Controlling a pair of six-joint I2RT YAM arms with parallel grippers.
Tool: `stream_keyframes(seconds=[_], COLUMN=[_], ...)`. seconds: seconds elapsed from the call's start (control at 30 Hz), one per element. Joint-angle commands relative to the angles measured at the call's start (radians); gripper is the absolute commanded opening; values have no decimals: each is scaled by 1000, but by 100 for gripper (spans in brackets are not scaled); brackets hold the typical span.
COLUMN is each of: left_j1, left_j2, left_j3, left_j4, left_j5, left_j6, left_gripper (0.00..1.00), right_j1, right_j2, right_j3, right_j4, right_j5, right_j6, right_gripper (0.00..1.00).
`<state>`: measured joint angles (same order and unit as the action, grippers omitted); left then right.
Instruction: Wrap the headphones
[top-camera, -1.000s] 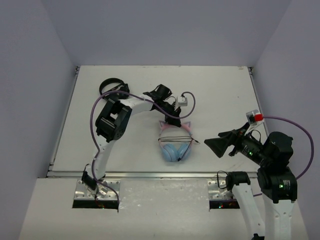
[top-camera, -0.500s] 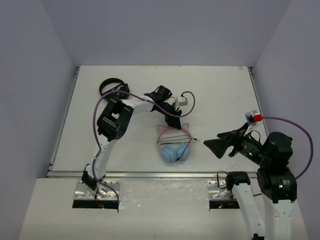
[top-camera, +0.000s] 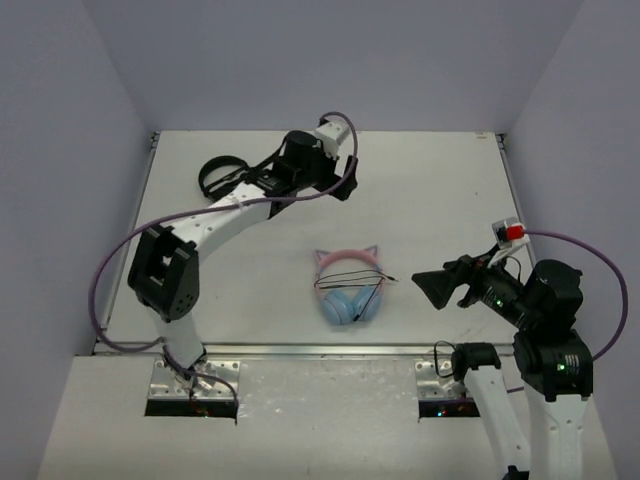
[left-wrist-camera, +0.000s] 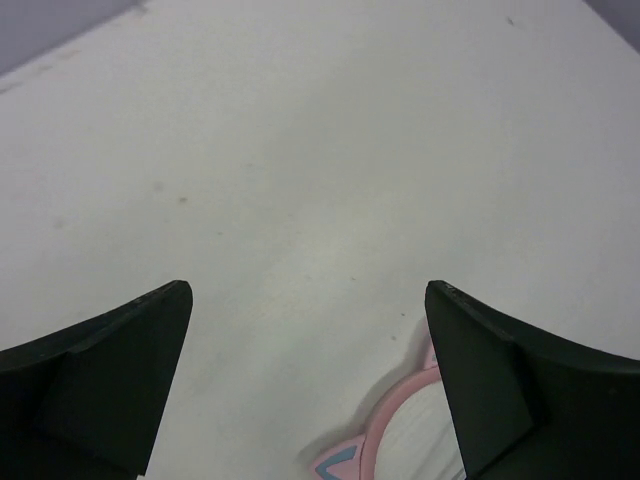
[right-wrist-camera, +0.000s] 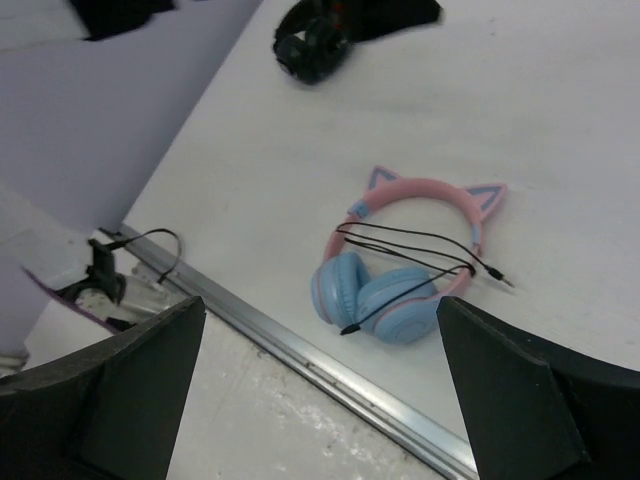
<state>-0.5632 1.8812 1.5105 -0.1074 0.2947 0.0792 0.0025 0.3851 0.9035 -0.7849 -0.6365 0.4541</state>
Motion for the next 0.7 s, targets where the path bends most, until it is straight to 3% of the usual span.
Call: stream_keyframes(seconds=[0.0,0.07,0.13,0.2,0.37,0.53,0.67], left_j1=[28,43,37,39,42,42,40], left_j2=[-292,-411,-578,-750,-1123,-1289,-1369], left_j3=[-77,-177,-243,-280,-435,-528,-644], left_j4=[-1,-70,-193,-324,-452,-523,-486], left_j5=[-620,-695,-884,-1007,-1169,-1290,-1228], left_j6=[-300,-367,-422,-467,-443,-385,-412], left_gripper=[100,100,100,100,100,100,100], right_j1=[2,2,2,19,100,209,278], right_j2=[38,57,83,87,100,117,103], right_j3=[29,73,106,127,124,120,114], right_j4=[-37,-97,-132,-145,-151,-171,-177], right_j5=[191,341,496,550,682,849,916], right_j6=[-96,-132,-163,-172,-198,-212,-219], right_gripper=[99,99,99,99,99,99,99])
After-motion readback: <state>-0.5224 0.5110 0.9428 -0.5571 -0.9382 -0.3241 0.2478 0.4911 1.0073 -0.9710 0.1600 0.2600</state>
